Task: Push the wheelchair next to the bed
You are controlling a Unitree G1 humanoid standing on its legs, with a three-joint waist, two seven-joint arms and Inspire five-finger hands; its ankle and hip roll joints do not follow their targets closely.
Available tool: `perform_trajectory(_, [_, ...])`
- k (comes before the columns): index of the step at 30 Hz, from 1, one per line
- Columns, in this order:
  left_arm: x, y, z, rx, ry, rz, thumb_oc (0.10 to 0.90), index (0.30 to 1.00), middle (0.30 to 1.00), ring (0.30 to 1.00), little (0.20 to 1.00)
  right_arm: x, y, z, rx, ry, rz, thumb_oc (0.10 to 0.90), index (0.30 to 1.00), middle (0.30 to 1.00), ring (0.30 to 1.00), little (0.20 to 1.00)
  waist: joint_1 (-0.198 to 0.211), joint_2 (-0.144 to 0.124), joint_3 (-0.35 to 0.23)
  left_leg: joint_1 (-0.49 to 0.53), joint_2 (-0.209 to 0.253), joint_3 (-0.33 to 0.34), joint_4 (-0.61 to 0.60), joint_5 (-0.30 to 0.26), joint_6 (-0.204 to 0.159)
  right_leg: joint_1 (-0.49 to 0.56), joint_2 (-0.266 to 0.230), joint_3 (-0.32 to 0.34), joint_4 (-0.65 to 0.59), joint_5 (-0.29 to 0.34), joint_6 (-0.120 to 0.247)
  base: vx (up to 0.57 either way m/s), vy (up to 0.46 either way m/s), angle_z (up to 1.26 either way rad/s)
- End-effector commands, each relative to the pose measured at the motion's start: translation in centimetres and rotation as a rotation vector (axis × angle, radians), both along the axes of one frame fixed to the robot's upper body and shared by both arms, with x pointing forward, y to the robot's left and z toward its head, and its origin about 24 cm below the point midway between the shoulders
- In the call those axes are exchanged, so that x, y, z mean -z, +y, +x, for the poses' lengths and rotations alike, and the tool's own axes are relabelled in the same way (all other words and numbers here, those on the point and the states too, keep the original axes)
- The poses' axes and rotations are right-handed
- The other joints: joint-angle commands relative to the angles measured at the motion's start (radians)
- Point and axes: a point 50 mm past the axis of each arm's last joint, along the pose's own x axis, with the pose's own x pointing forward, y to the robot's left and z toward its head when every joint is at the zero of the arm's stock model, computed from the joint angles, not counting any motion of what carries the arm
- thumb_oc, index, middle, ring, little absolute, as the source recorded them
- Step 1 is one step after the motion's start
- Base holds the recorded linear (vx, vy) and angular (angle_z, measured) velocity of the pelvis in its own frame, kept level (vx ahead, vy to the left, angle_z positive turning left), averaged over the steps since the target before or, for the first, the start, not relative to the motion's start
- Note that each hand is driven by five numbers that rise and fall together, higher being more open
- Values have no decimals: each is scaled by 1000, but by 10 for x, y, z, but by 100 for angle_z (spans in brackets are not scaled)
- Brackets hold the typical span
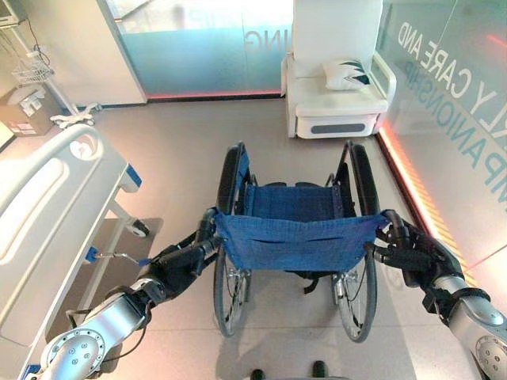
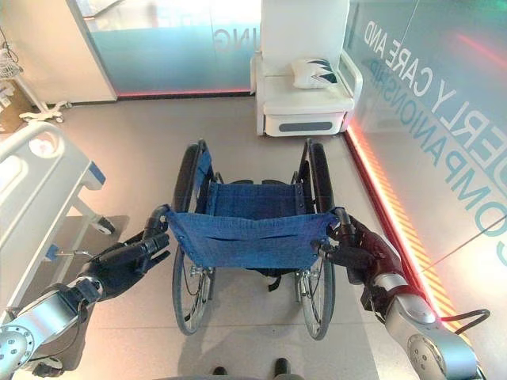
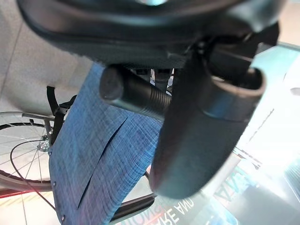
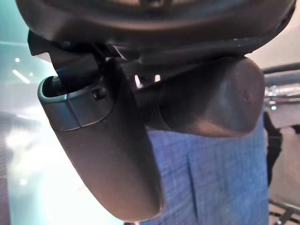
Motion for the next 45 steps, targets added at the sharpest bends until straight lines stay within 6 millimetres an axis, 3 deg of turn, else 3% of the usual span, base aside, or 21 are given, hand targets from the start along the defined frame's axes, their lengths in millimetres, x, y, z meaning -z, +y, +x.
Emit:
perform_trajectory(1, [-89,-3,26,54,-511,-49,800,900,900,900,900,-16,-7,2,-4,-59,-80,800,900,900,900,900,-24,3,-28,-49,51,0,4,47,-74,22,-58,-30,3,5,34,0,0,0])
perform_trajectory(12, [-76,-14,19,218,-424,17,800,900,900,900,900,-20,-3,3,-10,-66,-78,800,900,900,900,900,-12,4,-23,-47,47,-13,4,51,-75,30,-61,-44,3,6,34,2,1,1])
perform_trajectory(20, [-65,-32,33,307,-340,4,800,900,900,900,900,-16,3,13,-22,-57,-83,800,900,900,900,900,-23,7,-19,-38,47,-11,4,49,-73,35,-57,-42,3,10,37,0,0,0])
perform_trajectory(32, [-73,-39,51,234,-357,-61,800,900,900,900,900,-6,3,16,-31,-40,-89,800,900,900,900,900,-54,12,-13,-37,49,6,4,45,-67,21,-49,-9,3,14,37,2,-1,-2])
perform_trajectory(33, [-74,-39,53,222,-361,-73,497,446,446,446,446,-6,3,17,-35,-38,-90,800,900,900,900,900,-57,13,-12,-36,49,7,4,45,-66,19,-48,-4,3,15,37,21,-3,-5])
perform_trajectory(34, [-75,-39,55,206,-366,-86,400,300,300,300,300,-6,3,17,-39,-38,-92,800,900,900,900,900,-60,13,-12,-36,49,7,4,45,-66,18,-47,1,3,15,37,20,-1,-3])
perform_trajectory(45, [-72,-43,59,179,-360,-87,400,300,300,300,300,-8,4,20,-69,-33,-144,800,900,900,900,900,-70,11,-8,-29,51,10,4,47,-64,20,-42,22,5,13,35,12,1,-3])
